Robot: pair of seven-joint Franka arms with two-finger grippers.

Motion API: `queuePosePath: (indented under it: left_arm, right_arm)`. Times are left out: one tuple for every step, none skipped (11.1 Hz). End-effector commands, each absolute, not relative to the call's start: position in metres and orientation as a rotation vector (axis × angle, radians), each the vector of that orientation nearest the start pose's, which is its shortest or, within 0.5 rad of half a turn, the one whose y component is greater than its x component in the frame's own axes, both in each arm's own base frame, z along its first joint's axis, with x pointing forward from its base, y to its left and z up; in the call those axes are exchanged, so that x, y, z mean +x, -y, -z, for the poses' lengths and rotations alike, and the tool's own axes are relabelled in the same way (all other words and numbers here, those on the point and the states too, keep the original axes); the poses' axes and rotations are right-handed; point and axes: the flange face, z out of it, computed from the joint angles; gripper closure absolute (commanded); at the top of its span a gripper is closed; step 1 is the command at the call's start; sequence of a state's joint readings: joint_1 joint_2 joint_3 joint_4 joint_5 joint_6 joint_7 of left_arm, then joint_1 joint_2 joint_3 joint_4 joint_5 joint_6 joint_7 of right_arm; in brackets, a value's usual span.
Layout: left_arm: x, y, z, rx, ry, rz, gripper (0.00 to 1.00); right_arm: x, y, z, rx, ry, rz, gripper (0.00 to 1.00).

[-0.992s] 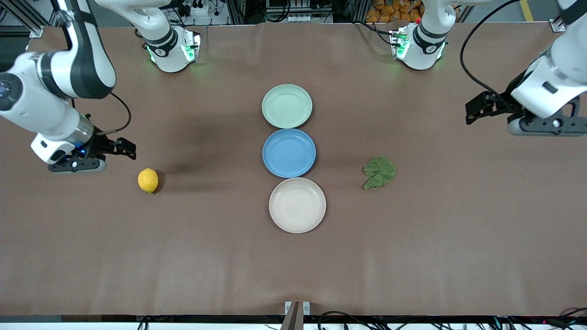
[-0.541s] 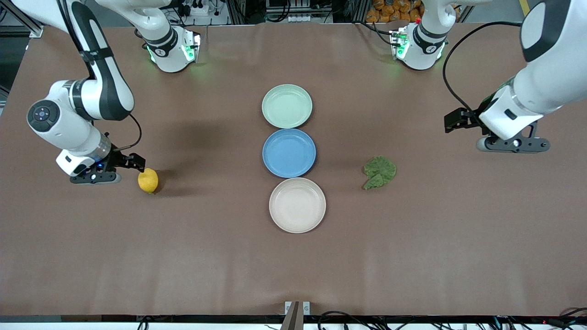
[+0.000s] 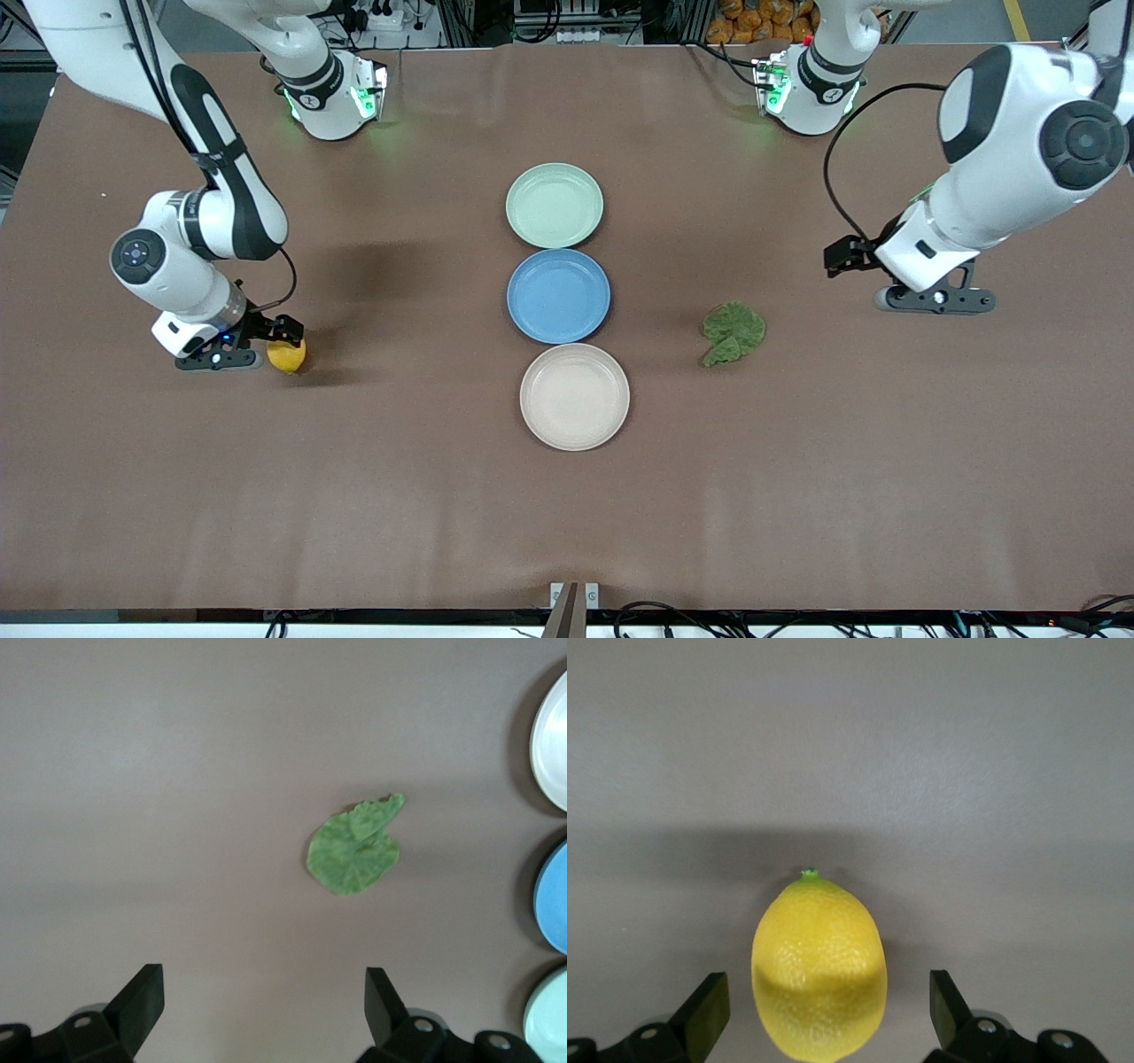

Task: Place lemon and lettuce in plates
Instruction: 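Lower the right gripper onto the lemon while the left gripper approaches the lettuce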

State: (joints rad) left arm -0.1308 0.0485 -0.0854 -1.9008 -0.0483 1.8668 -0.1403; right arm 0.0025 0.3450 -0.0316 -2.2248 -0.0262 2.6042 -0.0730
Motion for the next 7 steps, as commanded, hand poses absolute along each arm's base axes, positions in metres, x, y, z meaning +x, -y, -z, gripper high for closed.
queuePosePath:
  left_arm:
    - [0.558, 0.143, -0.417, -3.189, -0.101, -0.108, 0.00]
    - [0.558, 0.143, -0.400, -3.195, -0.096, -0.073, 0.00]
    - [0.553, 0.142, -0.381, -3.200, -0.090, -0.027, 0.00]
    - [0.548, 0.144, -0.364, -3.203, -0.090, 0.005, 0.00]
    - [0.544, 0.155, -0.345, -3.203, -0.120, -0.021, 0.00]
    - [0.541, 0.165, -0.327, -3.203, -0.136, -0.047, 0.00]
    - [0.537, 0.177, -0.308, -3.206, -0.139, -0.038, 0.00]
  right_arm:
    - [0.553, 0.016, -0.201, -3.169, 0.058, 0.054, 0.00]
    - [0.552, 0.015, -0.193, -3.168, 0.064, 0.062, 0.00]
    - [0.553, 0.015, -0.188, -3.168, 0.062, 0.074, 0.04]
    - [0.553, 0.015, -0.184, -3.167, 0.060, 0.074, 0.11]
    - [0.553, 0.015, -0.184, -3.163, 0.047, 0.077, 0.24]
    - [0.553, 0.014, -0.184, -3.162, 0.031, 0.074, 0.45]
    - [0.553, 0.011, -0.184, -3.160, -0.008, 0.075, 0.70]
